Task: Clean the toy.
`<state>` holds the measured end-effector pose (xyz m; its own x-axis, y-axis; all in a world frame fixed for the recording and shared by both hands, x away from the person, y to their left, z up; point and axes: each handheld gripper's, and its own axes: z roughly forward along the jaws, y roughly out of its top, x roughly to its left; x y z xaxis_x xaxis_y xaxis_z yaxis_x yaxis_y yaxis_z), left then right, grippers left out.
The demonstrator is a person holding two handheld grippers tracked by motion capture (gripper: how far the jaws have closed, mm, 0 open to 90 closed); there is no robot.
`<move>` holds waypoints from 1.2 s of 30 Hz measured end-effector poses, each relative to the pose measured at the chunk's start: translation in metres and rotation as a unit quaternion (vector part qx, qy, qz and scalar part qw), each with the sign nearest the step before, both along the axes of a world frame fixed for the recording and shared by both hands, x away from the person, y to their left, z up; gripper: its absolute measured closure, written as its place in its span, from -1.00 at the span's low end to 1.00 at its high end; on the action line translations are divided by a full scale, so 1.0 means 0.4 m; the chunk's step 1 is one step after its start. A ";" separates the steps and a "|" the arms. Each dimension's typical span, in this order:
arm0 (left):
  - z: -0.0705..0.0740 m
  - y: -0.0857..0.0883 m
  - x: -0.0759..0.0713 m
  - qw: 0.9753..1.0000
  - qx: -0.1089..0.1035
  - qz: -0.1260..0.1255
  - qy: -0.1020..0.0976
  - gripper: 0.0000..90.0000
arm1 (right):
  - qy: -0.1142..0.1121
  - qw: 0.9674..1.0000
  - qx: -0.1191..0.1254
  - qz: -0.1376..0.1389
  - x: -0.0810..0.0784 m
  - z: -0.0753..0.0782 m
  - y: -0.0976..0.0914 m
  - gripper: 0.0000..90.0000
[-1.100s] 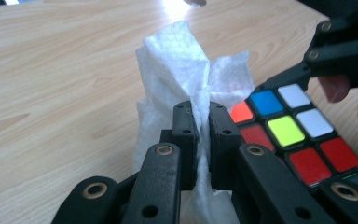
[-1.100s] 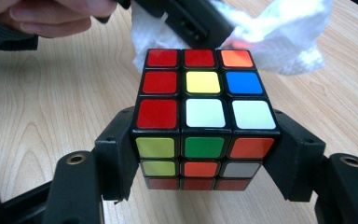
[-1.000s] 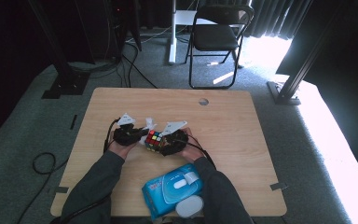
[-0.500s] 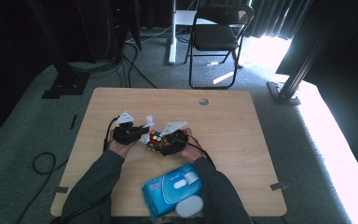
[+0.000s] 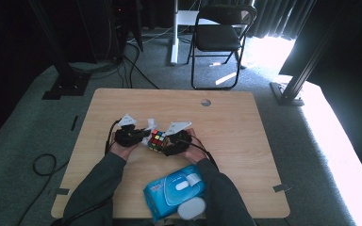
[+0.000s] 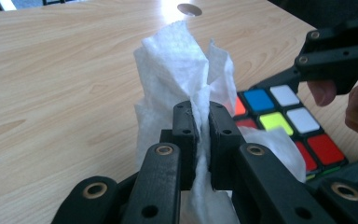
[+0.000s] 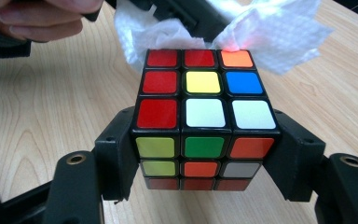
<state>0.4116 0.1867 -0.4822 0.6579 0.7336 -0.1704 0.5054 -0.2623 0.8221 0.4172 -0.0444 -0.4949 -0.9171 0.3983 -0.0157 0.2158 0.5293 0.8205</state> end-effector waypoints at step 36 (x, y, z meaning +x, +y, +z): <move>-0.075 -0.013 -0.021 0.999 0.027 -0.019 0.030 0.86 | 0.003 0.999 0.022 -0.039 0.018 0.019 -0.038 -0.24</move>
